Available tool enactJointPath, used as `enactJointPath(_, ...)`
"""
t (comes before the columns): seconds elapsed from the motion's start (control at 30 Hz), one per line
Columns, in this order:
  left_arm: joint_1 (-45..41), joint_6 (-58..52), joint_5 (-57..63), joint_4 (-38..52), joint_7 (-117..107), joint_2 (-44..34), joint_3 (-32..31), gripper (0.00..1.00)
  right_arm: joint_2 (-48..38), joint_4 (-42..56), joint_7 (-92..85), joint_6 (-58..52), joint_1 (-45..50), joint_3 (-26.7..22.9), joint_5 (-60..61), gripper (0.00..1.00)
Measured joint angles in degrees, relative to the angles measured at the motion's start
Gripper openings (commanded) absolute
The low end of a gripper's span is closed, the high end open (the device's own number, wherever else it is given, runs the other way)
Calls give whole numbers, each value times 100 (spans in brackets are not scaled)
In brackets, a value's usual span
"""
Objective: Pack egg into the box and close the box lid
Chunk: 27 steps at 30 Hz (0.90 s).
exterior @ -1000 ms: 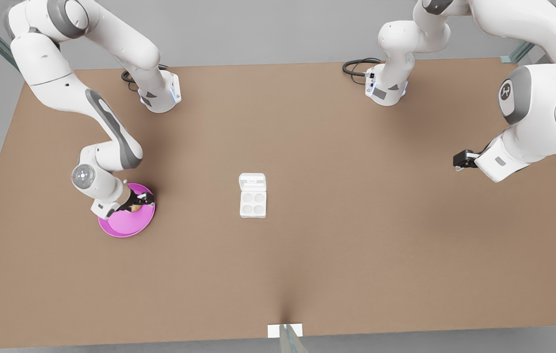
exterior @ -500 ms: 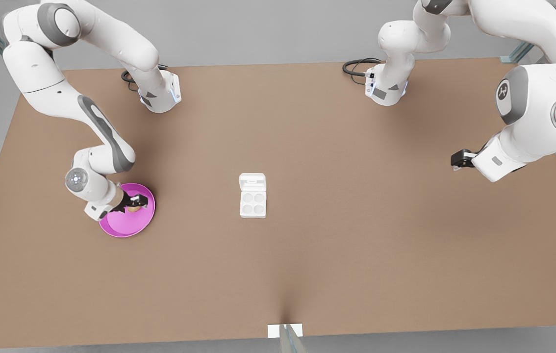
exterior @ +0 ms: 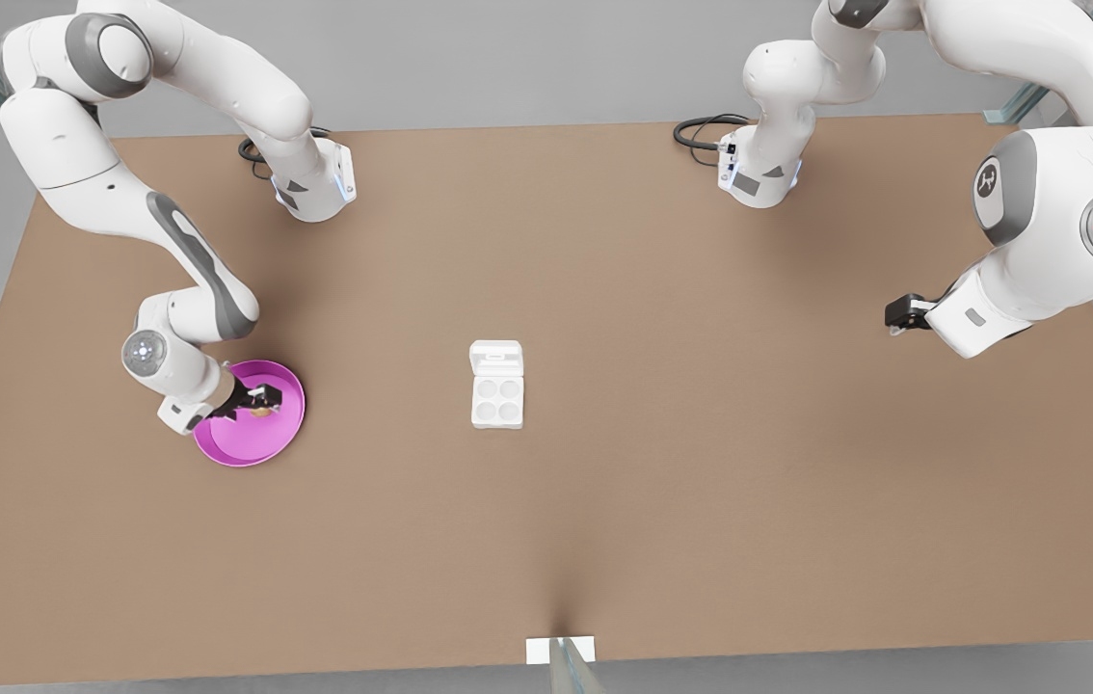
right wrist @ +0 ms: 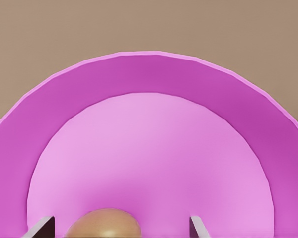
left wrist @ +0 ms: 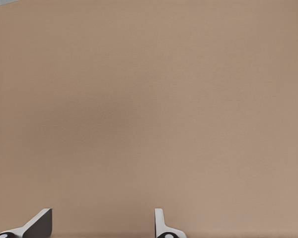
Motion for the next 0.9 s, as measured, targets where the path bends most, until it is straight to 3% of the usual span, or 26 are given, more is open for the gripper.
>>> enactJointPath(0.17,0,-2,2,-3,-1,0,0,100,-42,-131,35,0,-12,9,-22,100)
enactJointPath(0.2,0,-2,2,-3,-2,0,-1,100,-43,-142,44,-2,-14,19,-23,77)
enactJointPath(0.23,0,-2,2,-13,-2,1,-1,100,-43,-148,48,-11,-15,34,-18,47)
enactJointPath(0.3,-1,0,2,-36,-3,0,1,100,-44,-152,47,-50,-11,57,-2,39)
enactJointPath(0.53,0,3,0,-44,-8,0,0,100,-63,-101,-73,-117,-13,193,107,39)
enactJointPath(0.73,0,4,1,-44,-11,7,-1,100,-182,524,-73,-797,-616,1524,144,40)
enactJointPath(0.9,0,4,-1,-71,-13,4,-1,100,-141,1291,118,-1439,250,1753,191,40)
